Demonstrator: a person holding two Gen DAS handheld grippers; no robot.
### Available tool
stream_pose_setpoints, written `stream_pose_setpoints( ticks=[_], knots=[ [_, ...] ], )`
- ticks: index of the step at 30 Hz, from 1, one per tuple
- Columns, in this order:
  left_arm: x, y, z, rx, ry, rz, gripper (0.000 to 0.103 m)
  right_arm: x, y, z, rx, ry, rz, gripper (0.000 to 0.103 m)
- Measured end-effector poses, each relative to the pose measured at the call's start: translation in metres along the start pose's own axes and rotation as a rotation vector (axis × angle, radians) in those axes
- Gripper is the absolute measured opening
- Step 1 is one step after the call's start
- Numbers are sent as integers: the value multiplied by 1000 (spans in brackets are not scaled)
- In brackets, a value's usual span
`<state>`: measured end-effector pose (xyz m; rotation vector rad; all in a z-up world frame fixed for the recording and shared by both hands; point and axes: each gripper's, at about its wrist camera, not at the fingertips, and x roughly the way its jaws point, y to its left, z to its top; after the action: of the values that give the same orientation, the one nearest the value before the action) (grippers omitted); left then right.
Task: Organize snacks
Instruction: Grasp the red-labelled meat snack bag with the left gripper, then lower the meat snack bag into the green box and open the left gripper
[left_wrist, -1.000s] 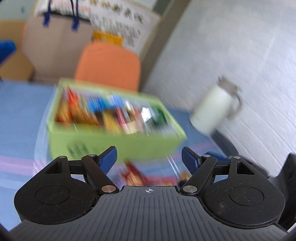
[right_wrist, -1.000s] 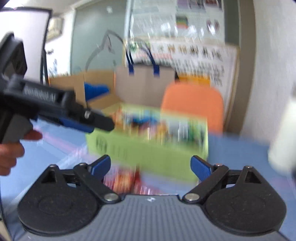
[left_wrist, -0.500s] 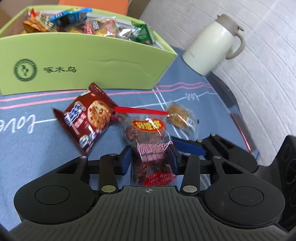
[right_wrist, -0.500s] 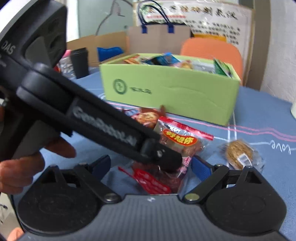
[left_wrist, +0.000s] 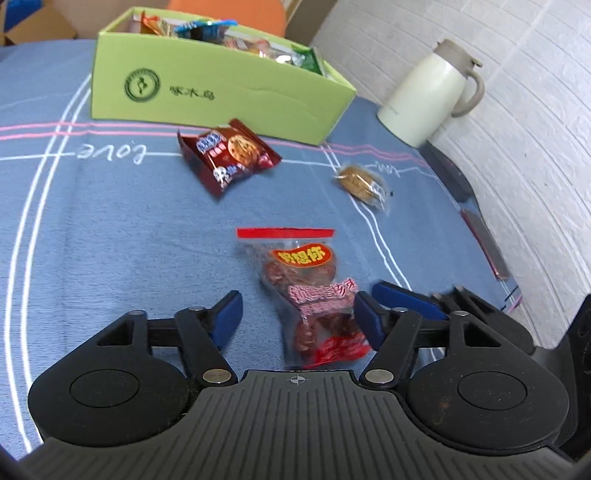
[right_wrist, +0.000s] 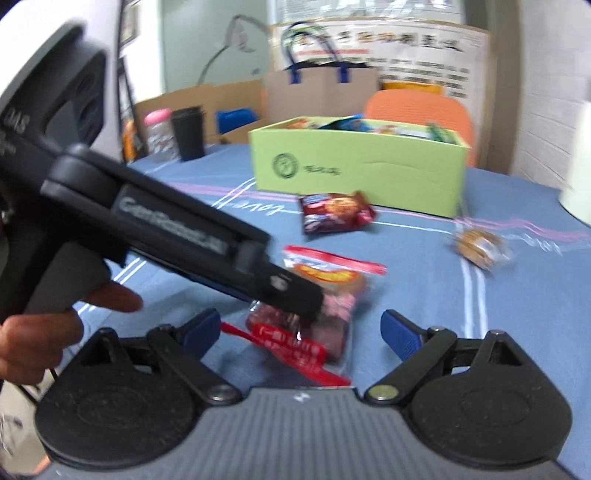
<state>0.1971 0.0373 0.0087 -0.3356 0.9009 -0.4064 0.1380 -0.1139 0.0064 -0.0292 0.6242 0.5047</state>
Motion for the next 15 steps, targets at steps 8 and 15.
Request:
stream_pose_setpoints(
  ticks=[8,15],
  knots=[
    [8,-3,0,1,17,-18,55,14,6,2,-25,14,15,93],
    [12,-7,-1,36,-2,-13,40,22,26,0,-86,28,16,80]
  ],
)
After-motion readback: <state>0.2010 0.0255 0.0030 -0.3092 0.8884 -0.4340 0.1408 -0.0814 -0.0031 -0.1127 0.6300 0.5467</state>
